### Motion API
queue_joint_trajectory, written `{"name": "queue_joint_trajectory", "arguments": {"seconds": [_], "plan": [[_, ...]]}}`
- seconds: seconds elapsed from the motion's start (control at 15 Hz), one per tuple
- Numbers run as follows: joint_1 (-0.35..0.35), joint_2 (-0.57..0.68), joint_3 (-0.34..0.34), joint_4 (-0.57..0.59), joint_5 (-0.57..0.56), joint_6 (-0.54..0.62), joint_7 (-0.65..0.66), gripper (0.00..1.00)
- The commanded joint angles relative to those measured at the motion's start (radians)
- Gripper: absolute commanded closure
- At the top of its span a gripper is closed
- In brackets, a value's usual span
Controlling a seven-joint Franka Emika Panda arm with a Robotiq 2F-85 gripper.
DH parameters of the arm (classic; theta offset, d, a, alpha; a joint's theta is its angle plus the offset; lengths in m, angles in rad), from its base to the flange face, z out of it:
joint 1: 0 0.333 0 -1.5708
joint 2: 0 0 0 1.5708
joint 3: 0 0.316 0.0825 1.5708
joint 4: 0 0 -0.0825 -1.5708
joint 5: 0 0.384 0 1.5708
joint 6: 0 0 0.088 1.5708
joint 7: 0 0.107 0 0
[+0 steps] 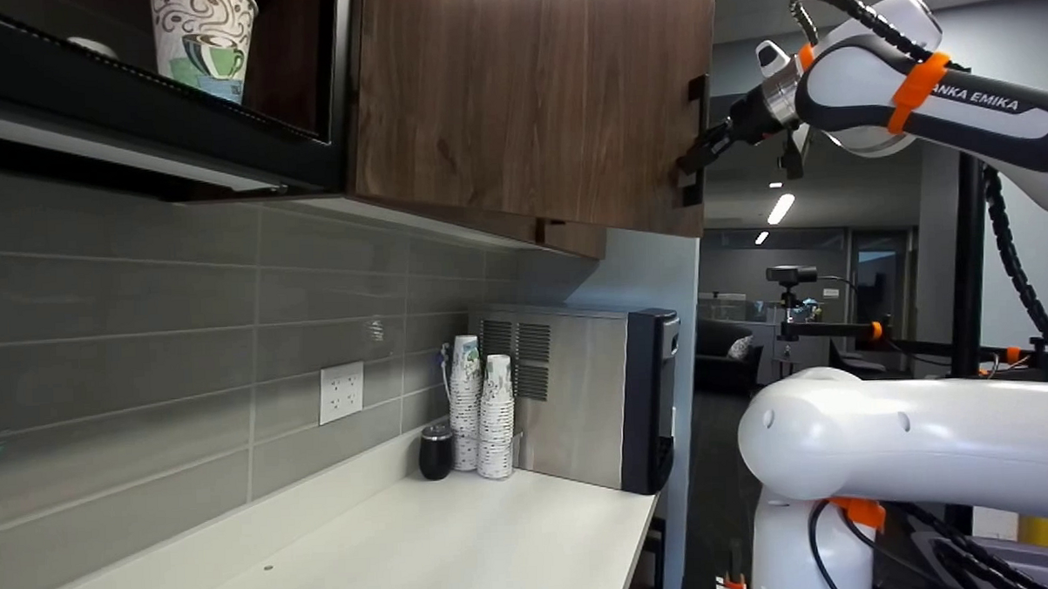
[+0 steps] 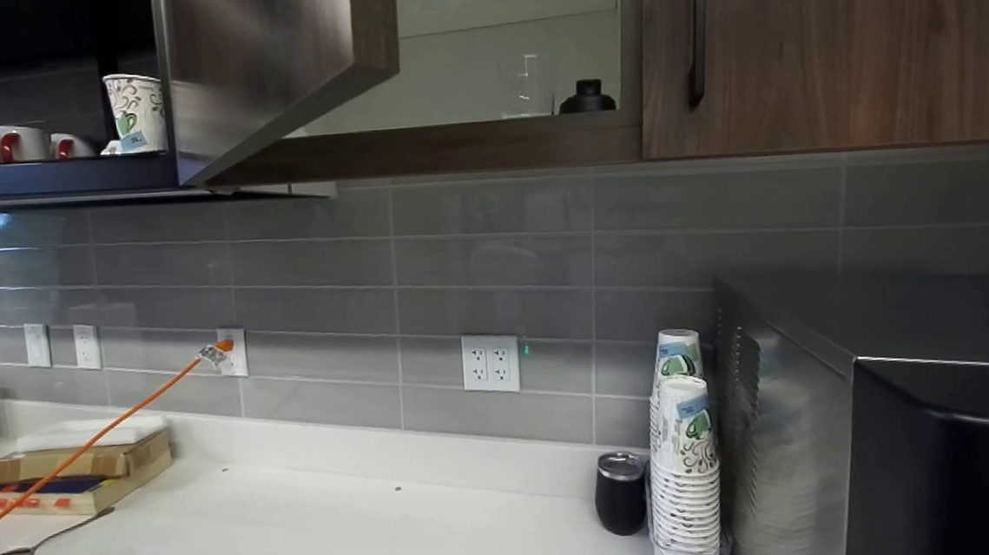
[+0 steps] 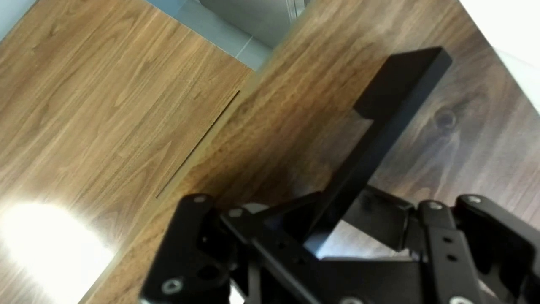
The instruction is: Open then close the top left cabinet door
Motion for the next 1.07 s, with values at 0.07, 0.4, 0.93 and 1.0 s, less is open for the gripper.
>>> {"name": "queue_joint_trajectory", "arguments": {"seconds": [0.07, 0.4, 0.93, 1.0], "plan": [[0.173, 0.072, 0.013, 0.012, 0.013, -0.013, 0.090, 0.96], [0.242, 0.167, -0.021, 0.077, 0.026, 0.011, 0.144, 0.96], [0.283, 0.386, -0.068, 0.185, 0.042, 0.140, 0.252, 0.96], [0.283, 0.412, -0.073, 0.199, 0.042, 0.156, 0.265, 0.96]]}}
